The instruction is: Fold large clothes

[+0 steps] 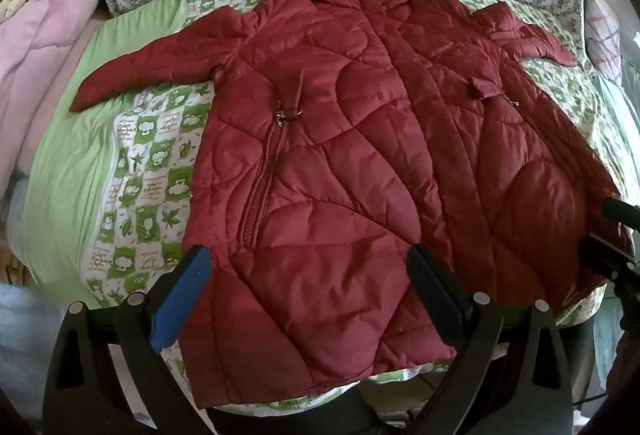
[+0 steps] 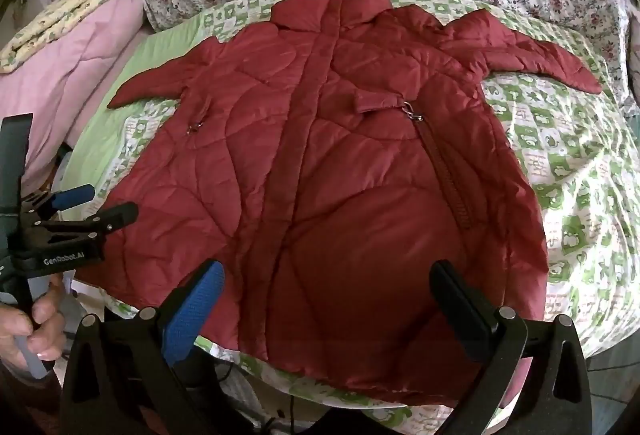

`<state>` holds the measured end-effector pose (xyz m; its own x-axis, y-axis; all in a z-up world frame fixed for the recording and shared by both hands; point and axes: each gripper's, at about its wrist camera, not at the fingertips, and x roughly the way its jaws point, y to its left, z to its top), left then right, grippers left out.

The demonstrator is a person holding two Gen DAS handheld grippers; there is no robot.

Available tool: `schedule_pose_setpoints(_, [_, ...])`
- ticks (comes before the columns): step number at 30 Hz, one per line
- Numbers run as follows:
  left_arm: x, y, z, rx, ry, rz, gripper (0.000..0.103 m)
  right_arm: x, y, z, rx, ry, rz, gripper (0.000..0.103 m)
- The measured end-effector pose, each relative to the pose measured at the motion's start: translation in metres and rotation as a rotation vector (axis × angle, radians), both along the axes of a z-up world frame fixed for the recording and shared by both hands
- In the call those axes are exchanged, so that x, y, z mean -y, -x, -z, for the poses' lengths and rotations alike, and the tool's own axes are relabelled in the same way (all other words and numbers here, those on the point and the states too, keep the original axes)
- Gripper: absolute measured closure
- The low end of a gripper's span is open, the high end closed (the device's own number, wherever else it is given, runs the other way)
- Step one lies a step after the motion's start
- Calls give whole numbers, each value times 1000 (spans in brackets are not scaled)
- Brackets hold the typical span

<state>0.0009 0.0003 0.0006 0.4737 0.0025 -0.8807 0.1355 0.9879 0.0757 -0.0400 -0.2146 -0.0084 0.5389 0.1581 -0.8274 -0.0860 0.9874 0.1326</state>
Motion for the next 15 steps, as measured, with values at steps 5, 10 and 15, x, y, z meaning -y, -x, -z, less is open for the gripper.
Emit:
schedule_pose_setpoints(5, [1,1,-1,-4,0,2,4,0,0,-1,1,-3,1,0])
schedule_pose_setpoints(10, [0,1,0,-1,8,1,4,3,2,-2,4,-5,-1,0])
schedule_pose_setpoints(15, [0,1,0,-5,1,1,4,-4,0,-4,6,6,1,0])
